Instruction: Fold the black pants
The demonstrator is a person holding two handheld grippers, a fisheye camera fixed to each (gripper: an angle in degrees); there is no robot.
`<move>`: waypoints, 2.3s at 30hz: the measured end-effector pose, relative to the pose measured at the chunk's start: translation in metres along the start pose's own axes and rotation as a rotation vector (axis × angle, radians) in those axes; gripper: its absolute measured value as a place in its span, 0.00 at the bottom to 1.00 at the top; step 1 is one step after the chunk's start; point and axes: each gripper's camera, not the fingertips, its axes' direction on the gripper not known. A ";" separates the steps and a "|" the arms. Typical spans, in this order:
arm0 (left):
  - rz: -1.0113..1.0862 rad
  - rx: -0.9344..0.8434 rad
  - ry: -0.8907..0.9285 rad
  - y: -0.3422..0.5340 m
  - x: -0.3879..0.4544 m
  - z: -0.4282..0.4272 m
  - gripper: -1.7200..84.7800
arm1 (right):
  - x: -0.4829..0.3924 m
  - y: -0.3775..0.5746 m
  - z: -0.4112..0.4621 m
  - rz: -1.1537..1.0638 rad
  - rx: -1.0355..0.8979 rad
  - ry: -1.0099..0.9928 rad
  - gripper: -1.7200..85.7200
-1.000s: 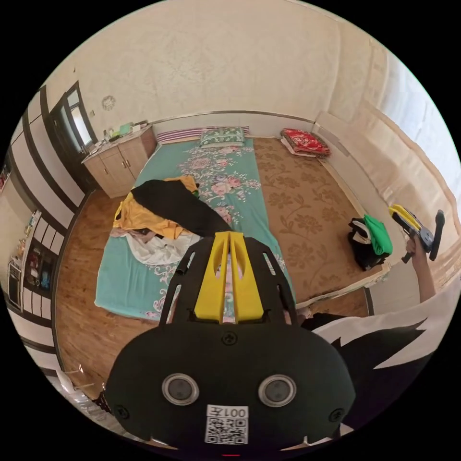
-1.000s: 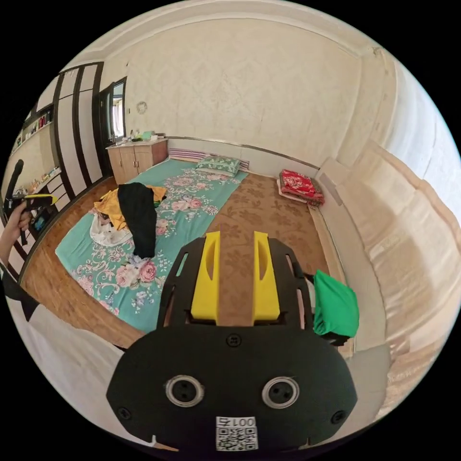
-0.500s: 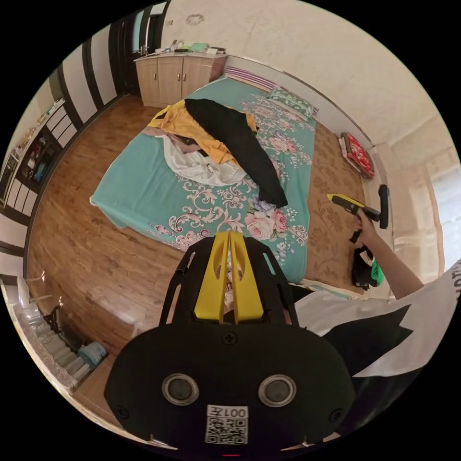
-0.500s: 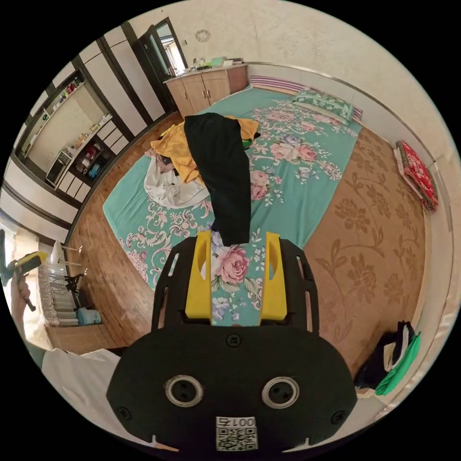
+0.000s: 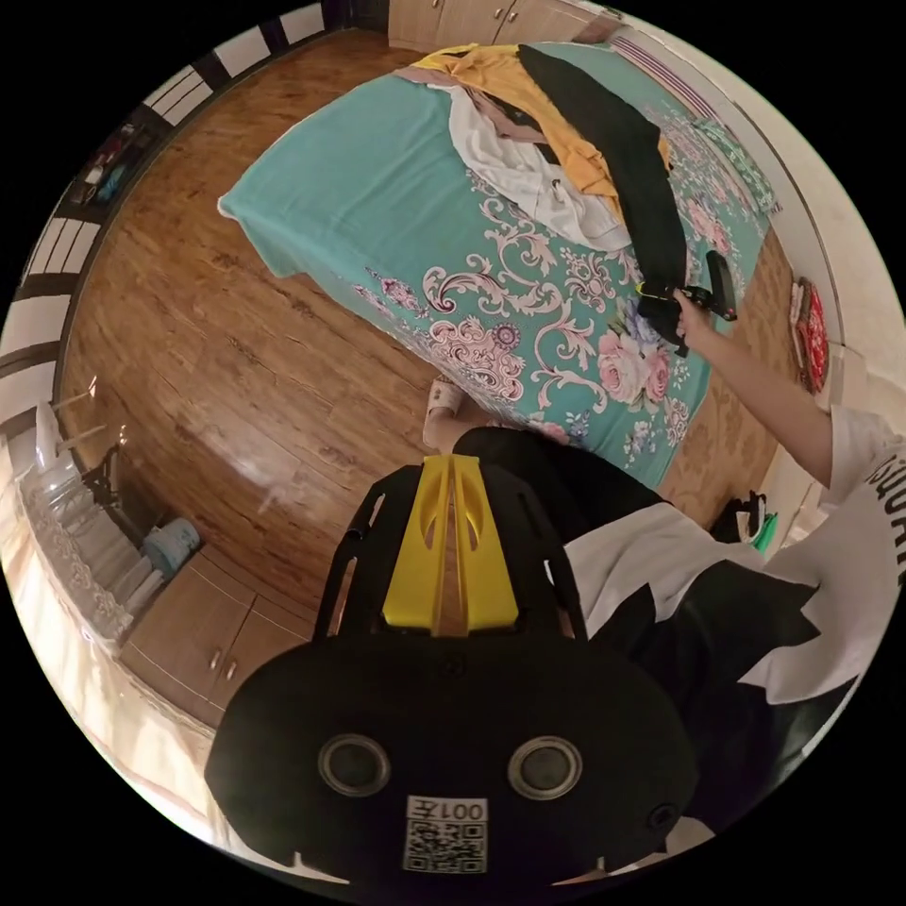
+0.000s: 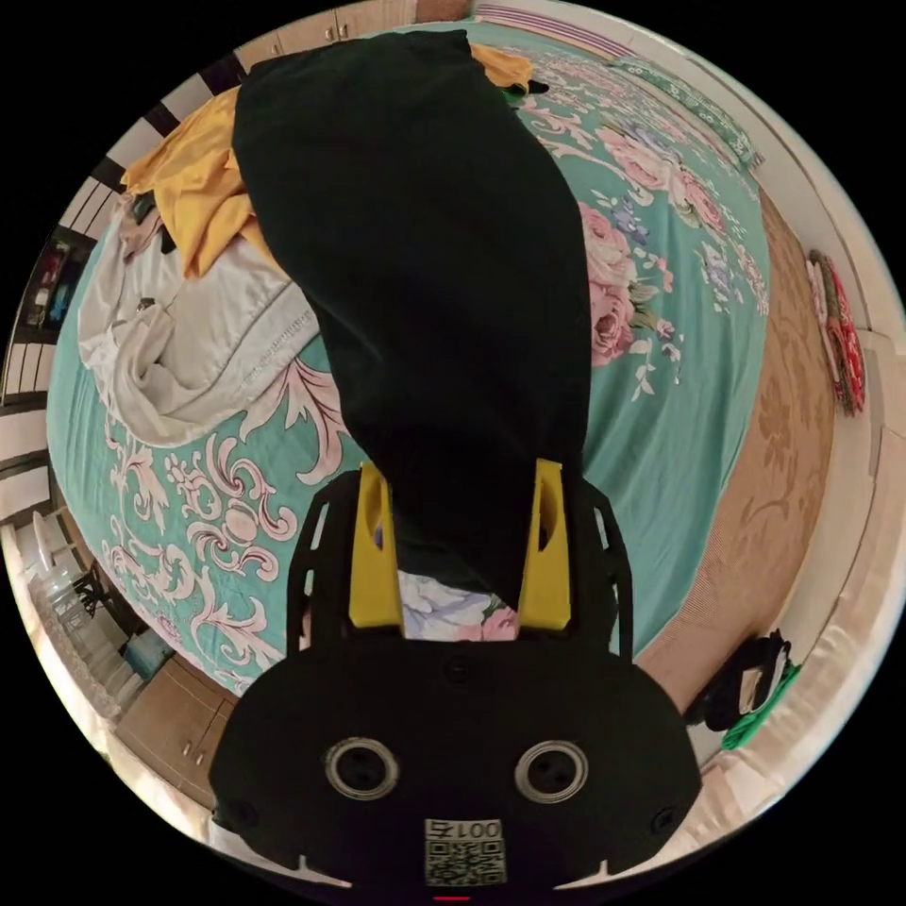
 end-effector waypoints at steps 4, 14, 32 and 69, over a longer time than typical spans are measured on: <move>0.161 -0.020 0.054 -0.073 -0.005 -0.019 0.01 | 0.037 -0.002 -0.028 0.047 0.056 -0.080 0.10; 0.518 0.100 0.138 -0.227 0.032 -0.069 0.01 | 0.071 0.017 -0.253 -0.037 0.445 0.509 0.09; 1.113 -0.046 0.074 -0.246 0.356 0.102 0.01 | 0.314 0.313 -0.072 0.127 -0.186 0.689 0.10; 2.421 -1.024 -0.199 -0.158 0.964 0.767 0.10 | 0.600 0.731 0.358 1.445 0.736 -0.657 0.14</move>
